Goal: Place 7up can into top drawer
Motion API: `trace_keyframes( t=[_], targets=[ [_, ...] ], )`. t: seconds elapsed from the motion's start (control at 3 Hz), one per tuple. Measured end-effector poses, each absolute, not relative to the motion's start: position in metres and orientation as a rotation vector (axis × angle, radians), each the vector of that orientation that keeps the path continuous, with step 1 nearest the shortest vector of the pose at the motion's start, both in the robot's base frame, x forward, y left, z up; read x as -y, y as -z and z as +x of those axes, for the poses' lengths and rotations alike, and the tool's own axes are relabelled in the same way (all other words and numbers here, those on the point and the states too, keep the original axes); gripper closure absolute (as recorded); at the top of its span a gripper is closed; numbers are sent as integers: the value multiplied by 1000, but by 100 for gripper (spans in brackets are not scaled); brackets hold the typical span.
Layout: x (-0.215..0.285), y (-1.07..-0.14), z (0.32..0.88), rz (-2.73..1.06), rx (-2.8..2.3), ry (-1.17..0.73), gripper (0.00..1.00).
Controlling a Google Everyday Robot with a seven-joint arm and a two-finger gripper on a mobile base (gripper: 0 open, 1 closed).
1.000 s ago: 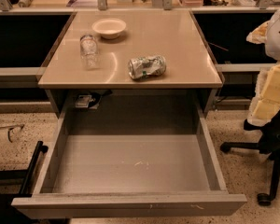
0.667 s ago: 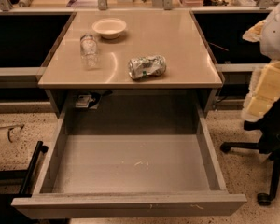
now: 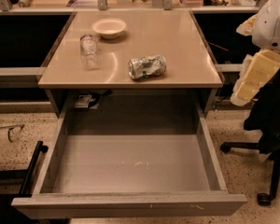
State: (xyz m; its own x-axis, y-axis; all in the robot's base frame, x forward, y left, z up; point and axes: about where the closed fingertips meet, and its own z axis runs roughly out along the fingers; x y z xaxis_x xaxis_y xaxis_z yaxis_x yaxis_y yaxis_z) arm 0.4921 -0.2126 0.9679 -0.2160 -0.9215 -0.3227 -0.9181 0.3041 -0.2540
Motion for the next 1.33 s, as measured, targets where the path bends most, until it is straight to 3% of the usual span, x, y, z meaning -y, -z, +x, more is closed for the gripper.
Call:
trace_keyframes(
  t=[0.33,1.0,1.33],
  targets=[
    [211,-967,509,-1604,-2147,25,0],
    [164,-947,600,-1535,-2002,-101,0],
    [164,-947,600,-1535,-2002,-101,0]
  ],
)
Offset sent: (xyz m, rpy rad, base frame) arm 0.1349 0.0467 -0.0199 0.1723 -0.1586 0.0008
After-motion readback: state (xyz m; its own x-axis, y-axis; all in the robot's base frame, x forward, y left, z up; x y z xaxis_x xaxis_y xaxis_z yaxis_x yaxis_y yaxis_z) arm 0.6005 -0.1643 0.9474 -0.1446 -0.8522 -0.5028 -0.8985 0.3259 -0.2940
